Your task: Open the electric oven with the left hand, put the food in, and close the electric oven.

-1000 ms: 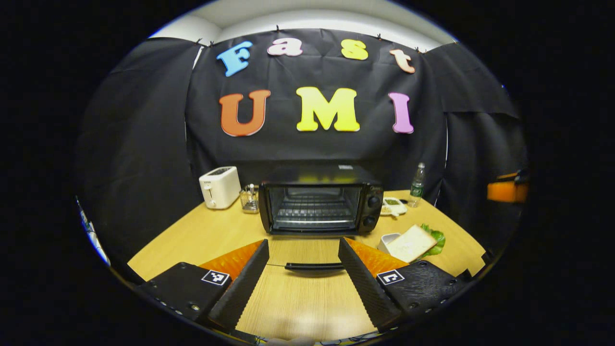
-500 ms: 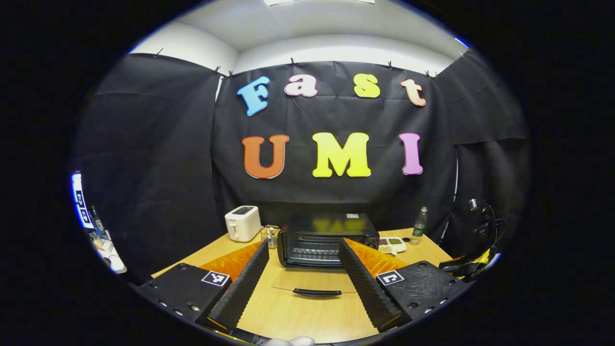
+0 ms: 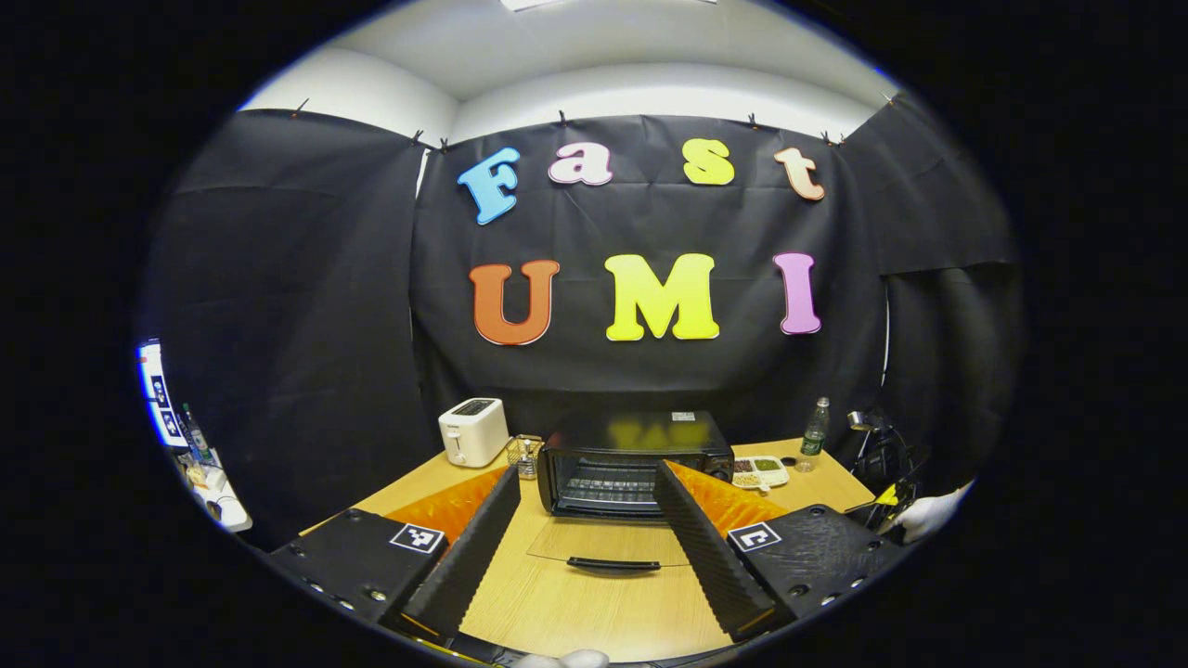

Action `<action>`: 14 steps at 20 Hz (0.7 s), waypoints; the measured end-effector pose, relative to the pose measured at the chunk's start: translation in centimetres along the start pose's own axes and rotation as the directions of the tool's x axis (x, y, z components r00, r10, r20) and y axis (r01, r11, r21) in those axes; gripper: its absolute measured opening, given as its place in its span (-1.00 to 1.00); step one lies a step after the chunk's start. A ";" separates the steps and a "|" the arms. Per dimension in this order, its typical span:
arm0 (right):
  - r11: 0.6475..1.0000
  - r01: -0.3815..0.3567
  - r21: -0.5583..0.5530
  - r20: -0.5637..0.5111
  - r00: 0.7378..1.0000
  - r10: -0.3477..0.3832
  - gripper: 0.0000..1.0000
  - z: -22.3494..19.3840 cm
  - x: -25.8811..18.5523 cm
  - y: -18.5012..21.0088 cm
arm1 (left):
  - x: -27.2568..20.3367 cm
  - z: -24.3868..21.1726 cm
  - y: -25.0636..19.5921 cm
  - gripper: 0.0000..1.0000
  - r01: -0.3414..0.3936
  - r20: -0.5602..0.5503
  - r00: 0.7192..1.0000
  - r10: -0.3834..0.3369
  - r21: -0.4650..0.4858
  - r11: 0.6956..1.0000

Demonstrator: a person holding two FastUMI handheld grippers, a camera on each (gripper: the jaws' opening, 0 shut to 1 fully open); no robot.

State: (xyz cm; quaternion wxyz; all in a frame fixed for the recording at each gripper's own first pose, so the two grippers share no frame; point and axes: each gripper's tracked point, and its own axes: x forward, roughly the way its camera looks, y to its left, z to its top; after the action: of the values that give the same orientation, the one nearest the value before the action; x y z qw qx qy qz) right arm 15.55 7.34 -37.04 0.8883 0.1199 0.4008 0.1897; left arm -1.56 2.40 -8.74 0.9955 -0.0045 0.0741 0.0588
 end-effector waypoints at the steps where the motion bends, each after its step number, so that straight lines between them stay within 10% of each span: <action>1: 1.000 -0.002 0.004 -0.013 1.000 0.002 0.73 -0.2 0.4 0.0 | 0.2 -0.1 0.0 0.90 0.011 -0.003 1.000 -0.011 -0.001 1.000; 9: 0.986 -0.057 0.160 -0.049 0.997 0.066 -0.17 0.1 0.3 1.4 | 1.4 -1.0 1.3 0.91 0.036 -0.028 0.999 -0.037 -0.021 0.999; 14: 0.992 -0.029 0.120 0.004 1.000 0.029 -0.30 1.9 -1.4 3.3 | 1.8 -1.2 2.4 0.91 0.075 -0.029 0.997 -0.076 -0.033 0.997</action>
State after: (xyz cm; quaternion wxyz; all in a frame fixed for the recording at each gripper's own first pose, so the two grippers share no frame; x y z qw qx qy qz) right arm 15.34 9.58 -33.73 0.8771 0.1789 0.4086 0.1782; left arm -0.26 4.96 -10.16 0.9956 -0.0240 0.0881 0.0224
